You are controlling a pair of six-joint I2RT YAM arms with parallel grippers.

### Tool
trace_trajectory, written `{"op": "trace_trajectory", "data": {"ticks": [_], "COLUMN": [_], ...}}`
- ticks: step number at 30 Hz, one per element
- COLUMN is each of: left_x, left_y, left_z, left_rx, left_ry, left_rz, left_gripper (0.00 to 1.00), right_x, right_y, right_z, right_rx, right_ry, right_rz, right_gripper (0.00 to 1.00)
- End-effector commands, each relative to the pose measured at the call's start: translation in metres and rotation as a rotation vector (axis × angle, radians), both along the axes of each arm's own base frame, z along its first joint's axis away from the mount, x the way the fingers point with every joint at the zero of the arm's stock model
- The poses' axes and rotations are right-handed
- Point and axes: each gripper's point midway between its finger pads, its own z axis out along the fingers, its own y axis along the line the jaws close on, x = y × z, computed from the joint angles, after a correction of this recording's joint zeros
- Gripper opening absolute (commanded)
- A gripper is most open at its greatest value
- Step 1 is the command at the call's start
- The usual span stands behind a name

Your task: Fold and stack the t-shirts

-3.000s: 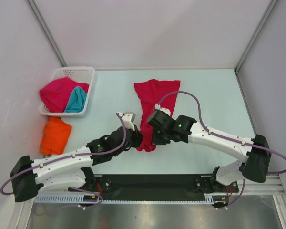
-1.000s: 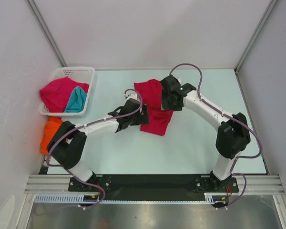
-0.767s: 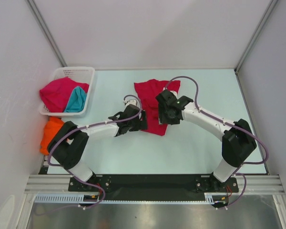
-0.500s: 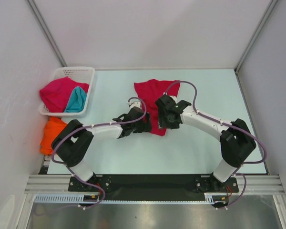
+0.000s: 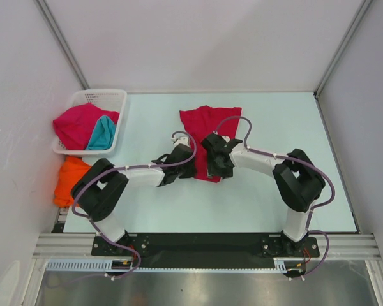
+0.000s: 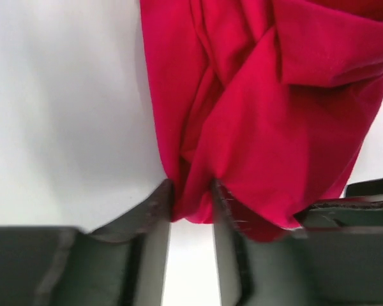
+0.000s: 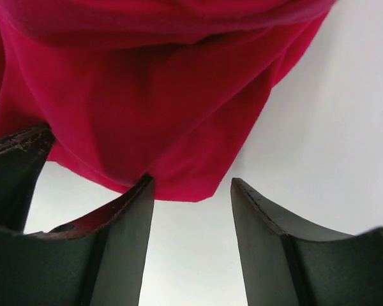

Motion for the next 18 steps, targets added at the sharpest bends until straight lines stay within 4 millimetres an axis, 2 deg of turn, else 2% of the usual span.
{"op": "trace_trajectory", "data": {"ticks": [1, 7, 8, 11, 12, 14, 15, 18], "left_x": [0.004, 0.003, 0.003, 0.0, -0.001, -0.003, -0.004, -0.009], "left_y": [-0.008, -0.014, -0.015, -0.017, -0.016, -0.015, -0.015, -0.012], "left_z": [0.005, 0.004, 0.003, 0.002, 0.002, 0.004, 0.006, 0.01], "left_rx": [-0.037, -0.061, -0.065, -0.083, -0.086, -0.094, -0.099, -0.109], "left_ry": [-0.027, -0.023, -0.021, -0.018, -0.019, -0.022, -0.027, -0.032], "left_rz": [-0.008, -0.02, -0.023, -0.035, -0.036, -0.037, -0.037, -0.044], "left_gripper": [0.32, 0.23, 0.18, 0.08, 0.07, 0.04, 0.03, 0.0], "right_x": [0.001, -0.003, -0.003, -0.006, -0.006, -0.01, -0.012, -0.019], "right_y": [0.009, 0.006, 0.007, 0.007, 0.007, 0.006, 0.007, 0.005], "right_z": [-0.002, -0.005, -0.005, -0.006, -0.005, -0.009, -0.007, -0.006], "right_rx": [0.024, 0.016, 0.021, 0.03, 0.037, 0.039, 0.045, 0.051], "right_ry": [-0.013, -0.004, -0.006, -0.004, -0.004, 0.005, 0.001, -0.007], "right_rz": [-0.012, -0.018, -0.017, -0.014, -0.013, -0.007, -0.003, 0.006], "right_gripper": [0.56, 0.55, 0.54, 0.37, 0.23, 0.04, 0.0, 0.0]}}
